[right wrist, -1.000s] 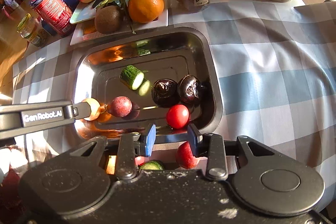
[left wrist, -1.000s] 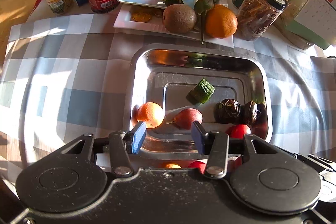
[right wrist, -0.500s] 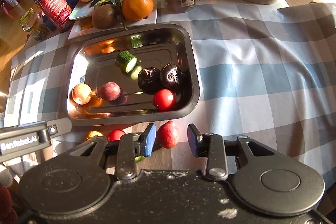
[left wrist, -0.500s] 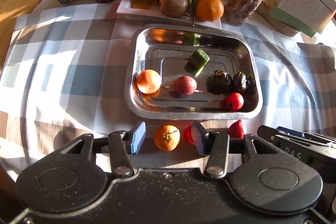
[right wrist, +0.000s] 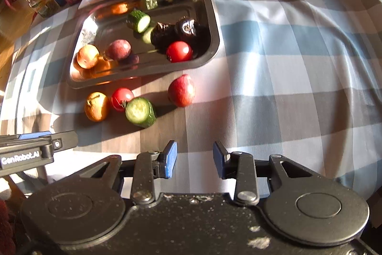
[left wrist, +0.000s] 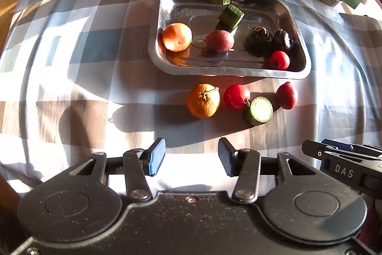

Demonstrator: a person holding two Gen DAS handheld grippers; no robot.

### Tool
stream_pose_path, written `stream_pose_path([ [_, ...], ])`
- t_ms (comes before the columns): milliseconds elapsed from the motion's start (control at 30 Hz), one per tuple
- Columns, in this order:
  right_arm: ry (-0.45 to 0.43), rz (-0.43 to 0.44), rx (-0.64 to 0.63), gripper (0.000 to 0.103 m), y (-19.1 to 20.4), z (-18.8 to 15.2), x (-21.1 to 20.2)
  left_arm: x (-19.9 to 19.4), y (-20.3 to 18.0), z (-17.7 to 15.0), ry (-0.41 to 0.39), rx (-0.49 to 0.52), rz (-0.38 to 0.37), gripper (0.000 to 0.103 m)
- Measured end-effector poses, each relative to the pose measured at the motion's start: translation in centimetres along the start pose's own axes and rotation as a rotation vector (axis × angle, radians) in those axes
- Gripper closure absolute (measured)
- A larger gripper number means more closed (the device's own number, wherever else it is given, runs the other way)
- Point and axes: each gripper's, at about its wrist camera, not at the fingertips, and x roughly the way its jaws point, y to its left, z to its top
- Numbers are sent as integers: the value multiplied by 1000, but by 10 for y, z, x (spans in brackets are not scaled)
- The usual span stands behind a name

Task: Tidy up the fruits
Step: 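Withdraw both grippers from the tray toward the fruit row, then grasp the red apple with the right gripper while the left gripper approaches the orange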

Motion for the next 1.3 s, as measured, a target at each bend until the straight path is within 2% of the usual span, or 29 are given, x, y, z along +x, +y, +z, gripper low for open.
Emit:
stream_pose_path([
  [200, -14, -8, 32, 67, 4, 10, 8, 11, 8, 0, 17, -38, 0, 47],
  [367, -74, -2, 81, 67, 6, 31, 17, 13, 7, 12, -26, -67, 1, 47],
  [533, -89, 23, 109, 67, 6, 42, 25, 13, 3, 22, -54, -77, 9, 47],
  [633, -89, 25, 98, 67, 10, 43, 29, 14, 3, 24, -48, -90, -11, 47],
  [867, -87, -14, 79, 65, 15, 47, 41, 18, 5, 25, -36, -107, -14, 47],
  [1033, -95, 2, 91, 63, 15, 48, 46, 17, 7, 25, -40, -116, -16, 47],
  [1300, -109, -23, 66, 62, 21, 48, 55, 16, 7, 24, -45, -116, -15, 47],
])
